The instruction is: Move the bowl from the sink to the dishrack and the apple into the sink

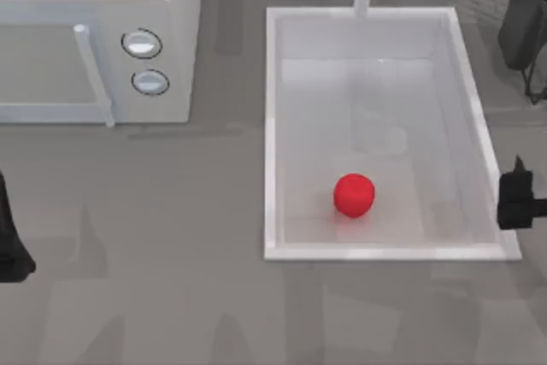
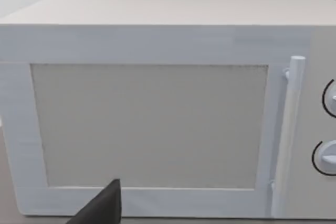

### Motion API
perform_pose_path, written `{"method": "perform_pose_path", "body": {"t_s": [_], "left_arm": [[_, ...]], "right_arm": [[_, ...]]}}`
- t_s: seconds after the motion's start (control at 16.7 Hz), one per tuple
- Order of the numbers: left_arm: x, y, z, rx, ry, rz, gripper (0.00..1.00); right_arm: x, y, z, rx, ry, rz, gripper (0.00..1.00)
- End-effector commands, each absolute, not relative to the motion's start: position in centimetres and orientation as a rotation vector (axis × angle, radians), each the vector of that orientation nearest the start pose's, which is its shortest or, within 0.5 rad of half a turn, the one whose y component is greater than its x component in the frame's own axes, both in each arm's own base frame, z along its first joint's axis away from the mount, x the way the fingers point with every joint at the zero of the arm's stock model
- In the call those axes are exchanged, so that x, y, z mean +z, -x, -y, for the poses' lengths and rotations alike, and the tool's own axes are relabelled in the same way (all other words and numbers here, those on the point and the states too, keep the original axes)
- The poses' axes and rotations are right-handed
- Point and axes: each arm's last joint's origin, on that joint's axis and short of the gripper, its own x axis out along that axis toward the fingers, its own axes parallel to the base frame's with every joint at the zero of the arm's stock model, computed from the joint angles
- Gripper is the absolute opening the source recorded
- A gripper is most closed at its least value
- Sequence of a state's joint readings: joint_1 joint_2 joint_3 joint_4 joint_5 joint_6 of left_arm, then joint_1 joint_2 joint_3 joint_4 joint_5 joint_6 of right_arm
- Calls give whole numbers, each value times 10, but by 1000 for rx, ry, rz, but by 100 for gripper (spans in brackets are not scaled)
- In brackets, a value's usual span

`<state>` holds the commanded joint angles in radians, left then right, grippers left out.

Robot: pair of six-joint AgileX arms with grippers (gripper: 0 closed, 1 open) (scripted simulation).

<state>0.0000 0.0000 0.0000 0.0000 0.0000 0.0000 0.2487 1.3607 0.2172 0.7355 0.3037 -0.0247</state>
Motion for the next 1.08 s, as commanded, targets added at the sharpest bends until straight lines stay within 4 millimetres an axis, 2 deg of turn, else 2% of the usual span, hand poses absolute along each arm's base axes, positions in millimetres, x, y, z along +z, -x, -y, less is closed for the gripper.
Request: {"method": "perform_pose_path", "body": {"t_s": [0.24,0.48,0.78,1.08], "left_arm": [[160,-106,1,0,0,0,100],[160,-106,1,0,0,0,100],[160,-106,1,0,0,0,100],[160,-106,1,0,0,0,100]], "right_arm": [[145,-167,-8,-107,82,-313,100],[152,-132,5,-115,37,-196,100],[156,-111,4,-44,8,-58,100],[160,-106,1,0,0,0,100]]}}
